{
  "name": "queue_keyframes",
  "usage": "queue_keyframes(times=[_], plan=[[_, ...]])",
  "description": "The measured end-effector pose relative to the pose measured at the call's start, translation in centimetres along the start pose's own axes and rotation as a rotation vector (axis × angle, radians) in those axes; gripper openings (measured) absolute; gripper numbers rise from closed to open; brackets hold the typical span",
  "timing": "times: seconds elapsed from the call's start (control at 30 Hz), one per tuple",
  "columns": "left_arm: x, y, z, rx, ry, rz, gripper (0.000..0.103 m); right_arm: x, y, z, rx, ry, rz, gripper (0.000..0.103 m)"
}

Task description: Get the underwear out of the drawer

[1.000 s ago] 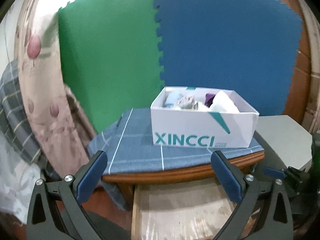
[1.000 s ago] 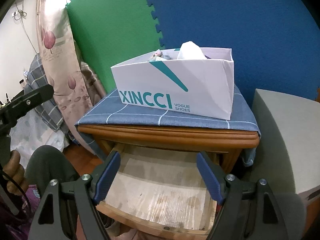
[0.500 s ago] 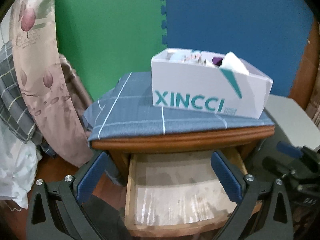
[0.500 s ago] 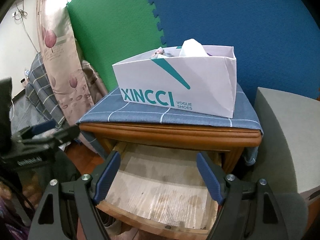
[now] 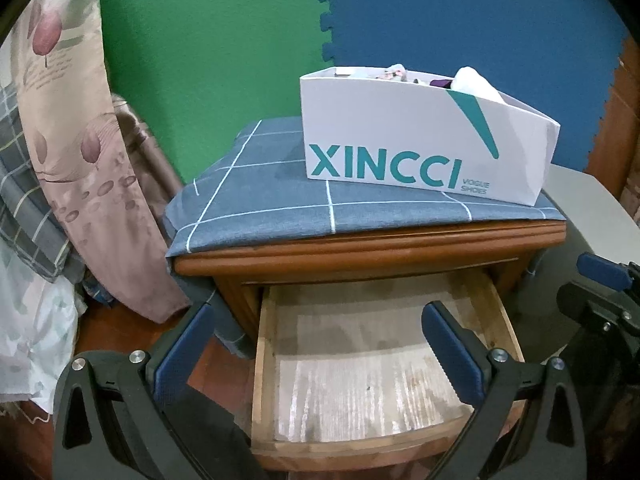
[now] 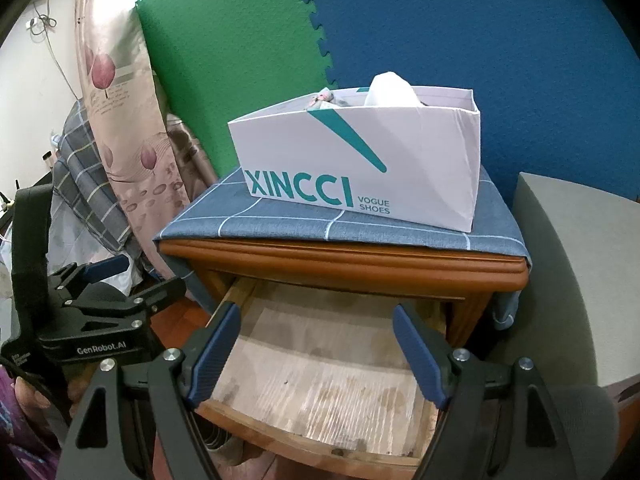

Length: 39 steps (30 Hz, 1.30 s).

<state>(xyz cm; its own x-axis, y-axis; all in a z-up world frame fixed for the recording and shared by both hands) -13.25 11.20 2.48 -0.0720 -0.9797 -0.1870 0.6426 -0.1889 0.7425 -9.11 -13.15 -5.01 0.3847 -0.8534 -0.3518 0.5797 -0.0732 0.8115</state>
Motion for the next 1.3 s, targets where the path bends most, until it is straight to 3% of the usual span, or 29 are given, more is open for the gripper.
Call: queue_keyframes(times=[1.3], plan=[[0.75,-0.75,-0.82,-0.030,-0.055,0.012,0.103,-0.14,-0.33,-0.12,-0.010,0.001,0.002,0.081]])
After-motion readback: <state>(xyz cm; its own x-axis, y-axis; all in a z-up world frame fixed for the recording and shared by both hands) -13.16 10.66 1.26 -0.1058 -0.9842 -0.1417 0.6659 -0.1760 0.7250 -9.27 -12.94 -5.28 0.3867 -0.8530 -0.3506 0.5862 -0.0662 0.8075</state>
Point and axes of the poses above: each gripper's, at about its wrist camera, not at the fingertips, and z roughly against the way its jaws point, x to its right, y to its top, the point moved 10 cm from there along -z, roughly the way its jaws point, and after that the axes turned 12 degrees about -z, right-handed, at the moved point
